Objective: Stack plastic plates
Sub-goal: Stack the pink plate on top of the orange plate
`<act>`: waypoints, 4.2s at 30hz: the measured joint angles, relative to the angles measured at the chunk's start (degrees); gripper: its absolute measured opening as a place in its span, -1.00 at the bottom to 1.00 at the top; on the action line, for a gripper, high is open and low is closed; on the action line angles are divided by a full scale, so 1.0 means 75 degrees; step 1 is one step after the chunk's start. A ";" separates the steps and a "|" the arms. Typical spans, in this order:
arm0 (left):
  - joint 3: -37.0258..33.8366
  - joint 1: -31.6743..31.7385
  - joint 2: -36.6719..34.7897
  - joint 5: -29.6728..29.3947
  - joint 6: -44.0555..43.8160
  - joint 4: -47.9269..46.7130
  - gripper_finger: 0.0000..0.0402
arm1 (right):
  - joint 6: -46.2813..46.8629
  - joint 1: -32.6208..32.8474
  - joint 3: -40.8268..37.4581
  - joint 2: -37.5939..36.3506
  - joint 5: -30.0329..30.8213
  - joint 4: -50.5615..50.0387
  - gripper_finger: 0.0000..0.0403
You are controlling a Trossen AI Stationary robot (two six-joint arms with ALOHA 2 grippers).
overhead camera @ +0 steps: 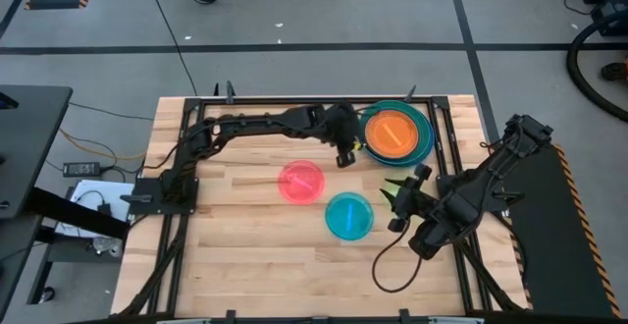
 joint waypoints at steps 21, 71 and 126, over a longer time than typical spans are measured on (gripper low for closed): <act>-0.0012 -0.2550 -0.0348 -0.2205 -0.0397 -0.3818 -0.51 | -0.1155 0.0419 -0.1049 0.0003 -0.1374 0.2616 -0.29; -0.5928 -0.4468 -0.2350 -0.5009 0.1171 -0.0347 -0.51 | -0.1706 0.0064 -0.1055 0.0003 -0.1366 0.2849 -0.29; -0.5967 -0.0877 -0.3151 -0.1627 0.9063 0.4620 -0.99 | -0.2363 -0.0616 -0.0679 -0.0003 0.0448 0.3050 -0.33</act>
